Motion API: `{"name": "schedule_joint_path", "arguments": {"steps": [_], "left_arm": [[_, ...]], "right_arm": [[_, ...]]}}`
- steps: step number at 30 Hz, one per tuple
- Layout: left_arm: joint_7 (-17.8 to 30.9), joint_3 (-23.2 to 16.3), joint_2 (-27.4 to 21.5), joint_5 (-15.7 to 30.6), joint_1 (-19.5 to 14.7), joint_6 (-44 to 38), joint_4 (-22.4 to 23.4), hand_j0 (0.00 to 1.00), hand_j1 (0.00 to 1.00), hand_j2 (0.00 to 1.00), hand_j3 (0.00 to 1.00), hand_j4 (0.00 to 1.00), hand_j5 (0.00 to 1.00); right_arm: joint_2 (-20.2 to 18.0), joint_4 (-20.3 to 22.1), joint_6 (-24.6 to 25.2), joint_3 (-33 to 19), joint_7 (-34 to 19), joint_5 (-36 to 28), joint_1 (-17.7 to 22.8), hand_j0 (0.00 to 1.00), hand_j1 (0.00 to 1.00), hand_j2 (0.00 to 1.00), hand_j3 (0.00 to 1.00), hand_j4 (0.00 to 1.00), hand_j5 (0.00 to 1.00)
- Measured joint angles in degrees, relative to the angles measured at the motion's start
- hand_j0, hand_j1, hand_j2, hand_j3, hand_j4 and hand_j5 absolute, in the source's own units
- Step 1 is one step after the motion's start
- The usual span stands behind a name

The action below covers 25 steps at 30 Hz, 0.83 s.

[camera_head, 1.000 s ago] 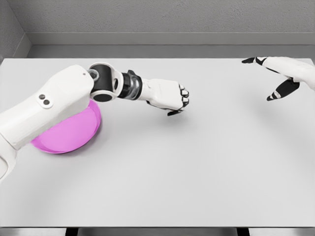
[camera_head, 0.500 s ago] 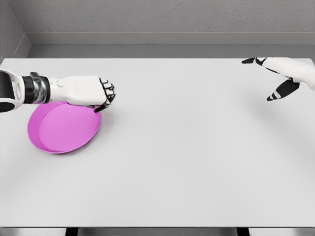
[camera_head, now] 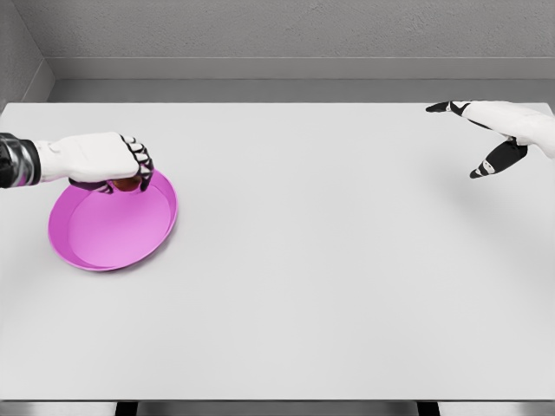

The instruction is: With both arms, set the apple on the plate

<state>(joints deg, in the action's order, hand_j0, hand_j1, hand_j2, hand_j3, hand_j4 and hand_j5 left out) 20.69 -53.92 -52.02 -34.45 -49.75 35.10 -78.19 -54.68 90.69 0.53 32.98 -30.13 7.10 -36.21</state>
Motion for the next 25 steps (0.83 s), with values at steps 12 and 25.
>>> {"name": "schedule_joint_path", "arguments": {"steps": [12,25], "left_arm": [[-0.01,4.76,-2.49,15.71,1.94,-0.01,0.5,1.0,1.0,1.0,1.0,1.0,1.0],[0.16,9.07,-3.3,20.49,4.66,0.0,2.65,1.0,1.0,1.0,1.0,1.0,1.0]], "right_arm": [[0.0,0.0,0.0,0.0,-0.01,0.0,0.0,1.0,1.0,1.0,1.0,1.0,1.0],[0.0,0.08,0.0,0.0,0.01,0.0,0.09,1.0,1.0,1.0,1.0,1.0,1.0]]}}
